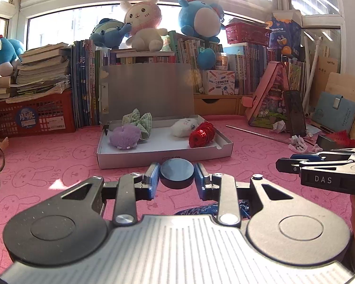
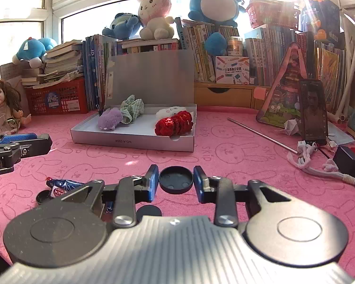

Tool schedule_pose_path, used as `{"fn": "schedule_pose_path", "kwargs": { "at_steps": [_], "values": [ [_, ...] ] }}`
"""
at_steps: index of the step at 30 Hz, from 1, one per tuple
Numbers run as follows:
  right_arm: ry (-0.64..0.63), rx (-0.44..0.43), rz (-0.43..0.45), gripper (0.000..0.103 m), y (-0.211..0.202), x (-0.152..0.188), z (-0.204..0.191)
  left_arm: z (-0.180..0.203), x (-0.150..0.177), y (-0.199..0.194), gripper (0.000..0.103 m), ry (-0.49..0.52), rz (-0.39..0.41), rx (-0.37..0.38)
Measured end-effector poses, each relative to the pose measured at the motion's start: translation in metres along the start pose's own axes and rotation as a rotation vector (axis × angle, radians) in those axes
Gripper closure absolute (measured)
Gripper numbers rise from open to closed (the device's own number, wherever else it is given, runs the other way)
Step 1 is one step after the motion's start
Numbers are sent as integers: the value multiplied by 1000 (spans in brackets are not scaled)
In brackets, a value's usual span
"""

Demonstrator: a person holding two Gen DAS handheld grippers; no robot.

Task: Organize objects
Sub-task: 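Carry both black lids over the white box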

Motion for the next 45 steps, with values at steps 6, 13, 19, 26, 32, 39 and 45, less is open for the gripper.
{"fn": "schedule_pose_path", "kwargs": {
  "at_steps": [6,13,19,26,32,39,45],
  "values": [
    [16,-1,-9,67,15,-9,3,-5,-7,18,66,-6,3,-5],
    [0,-7,0,67,30,-17,1,-11,-12,36,66,-15,-6,-15],
    [11,-14,3,67,44,-24,0,-19,-14,50,66,-31,-14,-27],
    [4,-19,10,67,61,-31,-6,-26,-14,64,66,-42,-16,-37],
    [9,-22,2,67,76,-34,-11,-30,-15,77,66,-49,-12,-43],
    [-12,-17,-7,67,93,-35,-16,-36,-16,95,66,-51,-11,-54],
    [-13,-15,-17,67,107,-36,-17,-44,-16,110,66,-63,-16,-72]
  ]
}}
Point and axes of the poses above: each gripper's, at about its wrist camera, not at the fingertips, and y roughly the way its jaws point, z to its right, x to its underside, the point moved 2 cm from there along y, roughly the way its jaws point, and after that the axes turned 14 degrees about z, right-handed, at the moved point
